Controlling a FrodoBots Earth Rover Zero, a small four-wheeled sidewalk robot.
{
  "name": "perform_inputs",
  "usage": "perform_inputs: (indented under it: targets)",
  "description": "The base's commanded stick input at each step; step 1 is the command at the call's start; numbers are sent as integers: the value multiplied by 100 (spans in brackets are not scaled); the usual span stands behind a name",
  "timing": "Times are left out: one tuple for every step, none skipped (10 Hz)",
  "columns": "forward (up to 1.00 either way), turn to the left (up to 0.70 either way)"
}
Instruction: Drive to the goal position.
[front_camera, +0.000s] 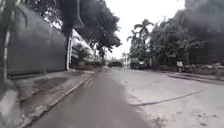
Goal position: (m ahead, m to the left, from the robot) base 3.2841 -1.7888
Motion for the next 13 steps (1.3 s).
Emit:
perform_inputs:
  targets:
    - [70, -35]
    - [70, -35]
    - [70, -35]
    - [70, -35]
    - [70, -35]
    - [70, -35]
    - [70, -35]
    - [70, -35]
    - [70, -35]
    - [70, -23]
    - [70, -6]
    - [70, 0]
    - [70, -14]
